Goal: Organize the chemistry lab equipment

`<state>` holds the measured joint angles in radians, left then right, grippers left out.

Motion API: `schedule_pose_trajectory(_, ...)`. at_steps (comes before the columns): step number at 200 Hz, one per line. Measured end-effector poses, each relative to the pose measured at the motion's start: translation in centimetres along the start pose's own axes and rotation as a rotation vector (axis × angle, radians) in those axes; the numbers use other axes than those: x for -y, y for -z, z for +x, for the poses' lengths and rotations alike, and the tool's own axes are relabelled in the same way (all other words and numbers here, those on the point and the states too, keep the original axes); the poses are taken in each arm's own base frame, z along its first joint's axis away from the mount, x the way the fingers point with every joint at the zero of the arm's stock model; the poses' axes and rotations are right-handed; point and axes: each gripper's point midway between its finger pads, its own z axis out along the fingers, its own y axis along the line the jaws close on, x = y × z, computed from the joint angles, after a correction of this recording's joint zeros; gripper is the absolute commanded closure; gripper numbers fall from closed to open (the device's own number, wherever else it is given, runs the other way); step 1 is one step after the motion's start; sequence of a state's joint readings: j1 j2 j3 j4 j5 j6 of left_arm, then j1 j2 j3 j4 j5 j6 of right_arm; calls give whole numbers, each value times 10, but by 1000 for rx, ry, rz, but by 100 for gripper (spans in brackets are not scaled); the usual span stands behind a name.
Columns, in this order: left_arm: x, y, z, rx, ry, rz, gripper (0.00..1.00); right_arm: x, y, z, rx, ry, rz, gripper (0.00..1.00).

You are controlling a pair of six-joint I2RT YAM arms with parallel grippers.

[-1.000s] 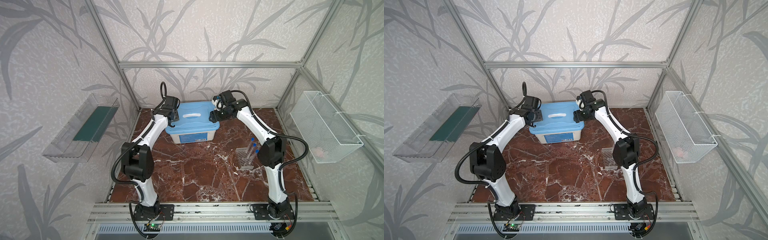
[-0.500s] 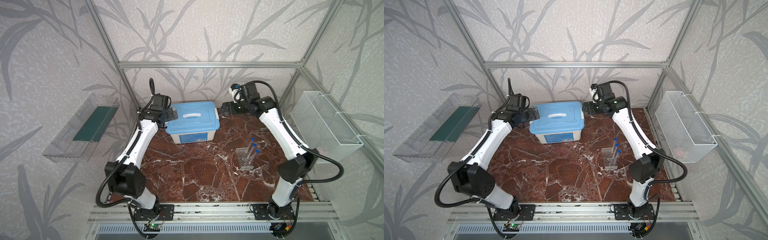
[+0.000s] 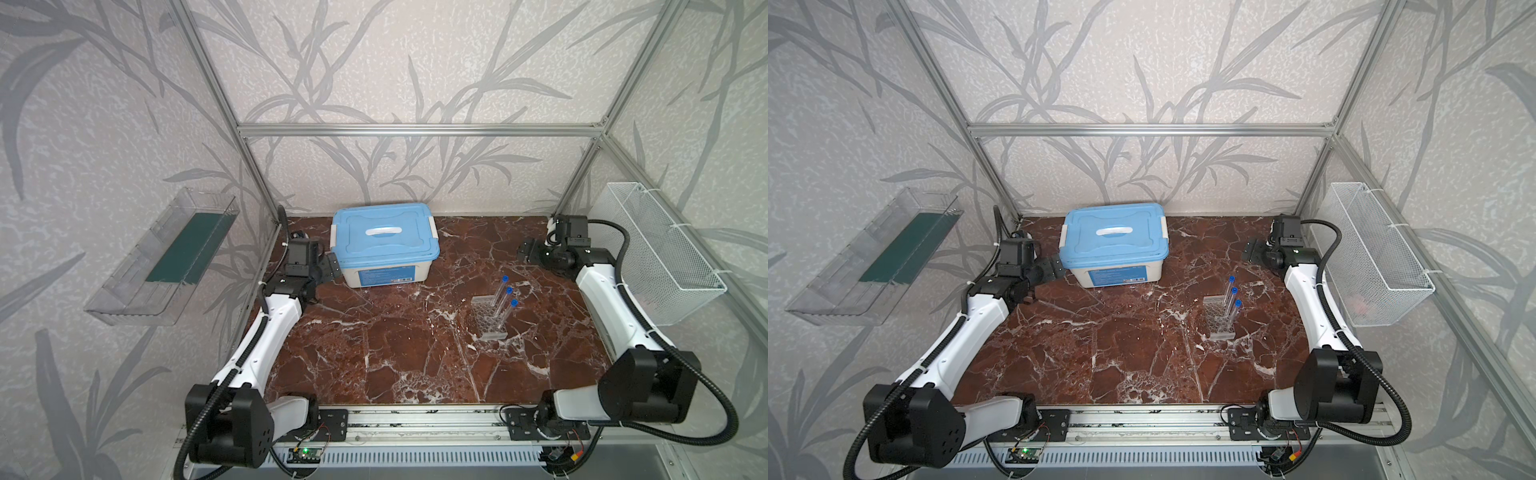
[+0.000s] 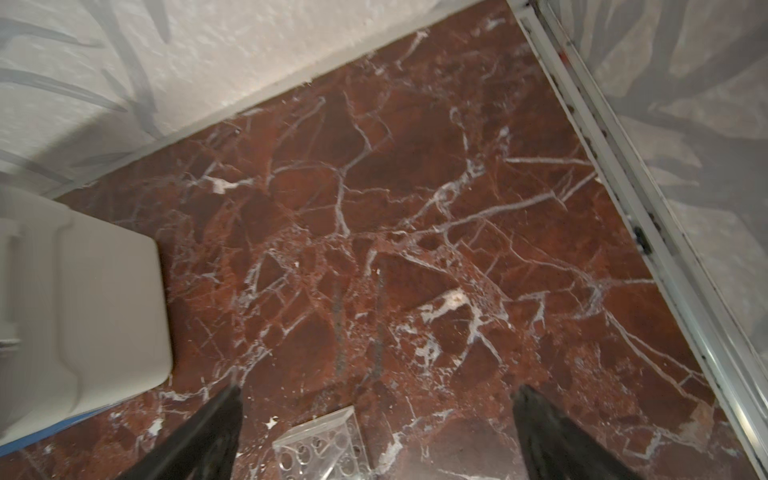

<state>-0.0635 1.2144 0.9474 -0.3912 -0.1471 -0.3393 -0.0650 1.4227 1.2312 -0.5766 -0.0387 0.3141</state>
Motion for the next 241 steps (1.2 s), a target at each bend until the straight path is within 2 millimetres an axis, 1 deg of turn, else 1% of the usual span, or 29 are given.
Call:
schedule_pose_trajectory(13, -7, -7, 9, 3, -15, -32, 3, 14, -13, 7, -12, -19, 26, 1)
schedule_pose_trajectory(28, -13, -14, 17, 11, -34, -54, 4, 25, -25, 14, -20, -29, 46, 1)
schedule_pose_trajectory(52, -19, -22, 22, 46, -55, -78, 4, 34, -43, 28, -40, -14, 60, 1)
schedule_pose_trajectory(69, -22, -28, 29, 66, -76, -84, 3, 38, -55, 39, -22, 19, 55, 1)
schedule_pose_trajectory(79, -25, -33, 36, 76, -90, -91, 5, 42, -61, 49, -6, 42, 50, 1)
schedule_pose_trajectory(106, -30, -45, 49, 98, -140, -97, 4, 52, -74, 81, 47, 88, 38, 1)
schedule_pose_trajectory(119, -30, -53, 52, 102, -157, -101, 4, 55, -78, 90, 71, 98, 33, 1)
schedule_pose_trajectory(132, -30, -60, 52, 118, -166, -99, 4, 54, -80, 90, 95, 107, 26, 0)
schedule_pose_trajectory(157, -37, -70, 51, 160, -152, -95, 3, 44, -79, 71, 202, 140, -5, 0)
schedule_pose_trajectory(166, -41, -73, 52, 174, -138, -91, 3, 40, -79, 68, 235, 162, -11, 0)
schedule_pose_trajectory(179, -46, -78, 54, 187, -123, -81, 3, 32, -79, 73, 262, 199, -20, 0)
schedule_pose_trajectory(196, -46, -84, 56, 194, -114, -63, 3, 27, -81, 81, 291, 229, -31, 0)
schedule_pose_trajectory(212, -42, -86, 54, 212, -113, -38, 3, 29, -83, 88, 300, 232, -26, 0)
schedule_pose_trajectory(224, -39, -86, 49, 232, -111, -19, 1, 30, -85, 88, 305, 233, -23, 0)
schedule_pose_trajectory(241, -35, -84, 41, 268, -111, 3, 1, 29, -84, 84, 327, 233, -24, 0)
